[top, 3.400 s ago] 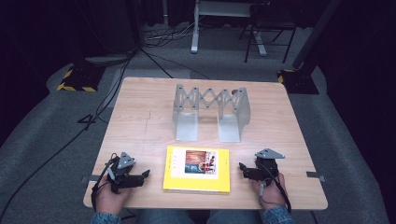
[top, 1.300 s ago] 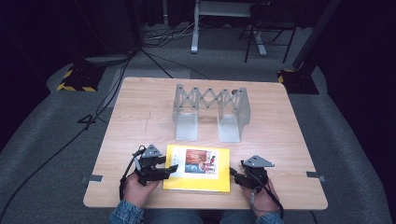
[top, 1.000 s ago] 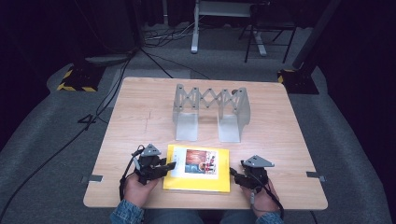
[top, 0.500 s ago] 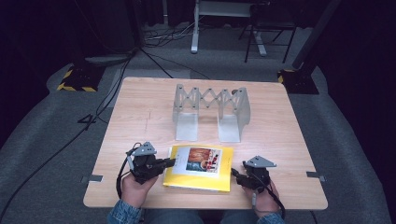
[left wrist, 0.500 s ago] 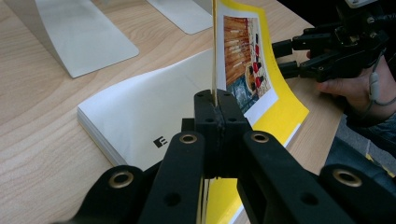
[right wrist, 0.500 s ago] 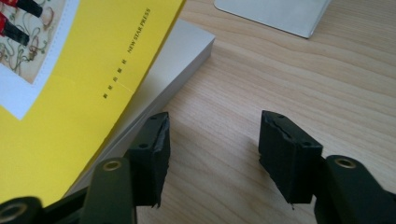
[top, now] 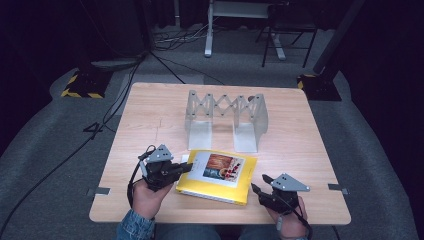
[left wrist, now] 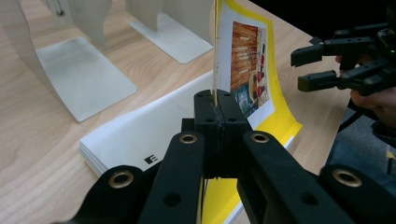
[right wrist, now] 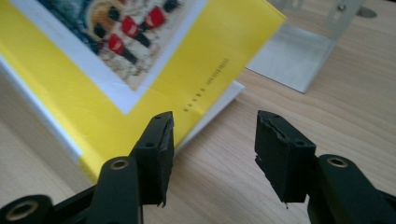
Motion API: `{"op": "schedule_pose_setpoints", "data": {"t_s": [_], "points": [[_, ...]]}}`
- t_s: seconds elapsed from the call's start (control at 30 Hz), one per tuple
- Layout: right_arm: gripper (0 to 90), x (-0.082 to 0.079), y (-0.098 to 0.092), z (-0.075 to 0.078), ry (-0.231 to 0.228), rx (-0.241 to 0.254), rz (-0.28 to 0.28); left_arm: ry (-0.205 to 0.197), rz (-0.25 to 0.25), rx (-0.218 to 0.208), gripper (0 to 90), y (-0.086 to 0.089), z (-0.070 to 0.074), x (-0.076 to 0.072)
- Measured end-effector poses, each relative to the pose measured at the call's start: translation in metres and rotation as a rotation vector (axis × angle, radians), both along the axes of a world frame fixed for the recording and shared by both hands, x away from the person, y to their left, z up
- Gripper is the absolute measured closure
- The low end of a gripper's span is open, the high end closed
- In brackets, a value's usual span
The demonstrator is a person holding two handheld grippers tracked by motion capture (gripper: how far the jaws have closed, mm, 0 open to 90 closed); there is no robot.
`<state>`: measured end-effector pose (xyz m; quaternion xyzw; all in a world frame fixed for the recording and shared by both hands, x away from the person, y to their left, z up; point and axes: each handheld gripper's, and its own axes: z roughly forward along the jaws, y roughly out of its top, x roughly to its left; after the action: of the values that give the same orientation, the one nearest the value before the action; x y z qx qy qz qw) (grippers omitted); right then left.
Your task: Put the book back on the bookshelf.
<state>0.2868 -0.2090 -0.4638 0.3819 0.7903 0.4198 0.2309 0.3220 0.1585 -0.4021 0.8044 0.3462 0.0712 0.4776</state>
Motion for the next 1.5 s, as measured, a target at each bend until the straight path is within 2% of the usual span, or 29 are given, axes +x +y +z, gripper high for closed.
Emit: {"op": "schedule_pose_setpoints", "data": {"t_s": [0.13,0.17,0.27,0.4,0.43,0.63,0.77,0.87,0.93,1.03,1.17,1.4,1.5], "points": [[40.9,-0.006,0.010,0.003,-0.022,-0.032,0.035,-0.006,-0.015,0.007,89.3,-0.004,0.007,-0.001],[40.9,-0.006,0.010,0.003,-0.022,-0.032,0.035,-0.006,-0.015,0.007,89.3,-0.004,0.007,-0.001],[40.0,-0.013,0.022,0.004,-0.038,-0.073,0.070,0.004,-0.028,-0.012,89.4,-0.005,0.012,-0.003],[38.2,-0.018,0.033,0.004,-0.056,-0.107,0.119,0.007,-0.038,-0.013,89.4,-0.004,0.017,-0.006],[38.1,-0.019,0.035,0.005,-0.059,-0.110,0.130,0.007,-0.038,-0.013,89.4,-0.004,0.017,-0.006],[36.4,-0.024,0.043,0.012,-0.074,-0.083,0.174,-0.037,-0.051,0.009,89.4,-0.004,0.038,-0.022],[31.9,-0.028,0.048,0.017,-0.095,-0.095,0.211,-0.036,-0.049,-0.006,89.4,-0.003,0.042,-0.025],[26.6,-0.030,0.054,0.015,-0.112,-0.126,0.241,-0.022,-0.051,-0.019,89.4,-0.001,0.040,-0.023],[24.4,-0.030,0.058,0.013,-0.118,-0.145,0.240,-0.006,-0.053,-0.033,89.4,0.001,0.038,-0.020],[22.8,-0.025,0.064,0.011,-0.117,-0.171,0.250,0.015,-0.045,-0.051,89.4,0.002,0.035,-0.017],[21.7,-0.020,0.075,0.004,-0.108,-0.229,0.264,0.027,-0.035,-0.059,89.4,0.004,0.033,-0.015],[20.9,-0.017,0.094,-0.010,-0.176,-0.356,0.242,0.040,-0.044,-0.056,89.4,0.003,0.030,-0.012],[21.4,-0.014,0.100,-0.016,-0.189,-0.399,0.231,0.047,-0.035,-0.052,89.4,0.004,0.028,-0.010]]}}
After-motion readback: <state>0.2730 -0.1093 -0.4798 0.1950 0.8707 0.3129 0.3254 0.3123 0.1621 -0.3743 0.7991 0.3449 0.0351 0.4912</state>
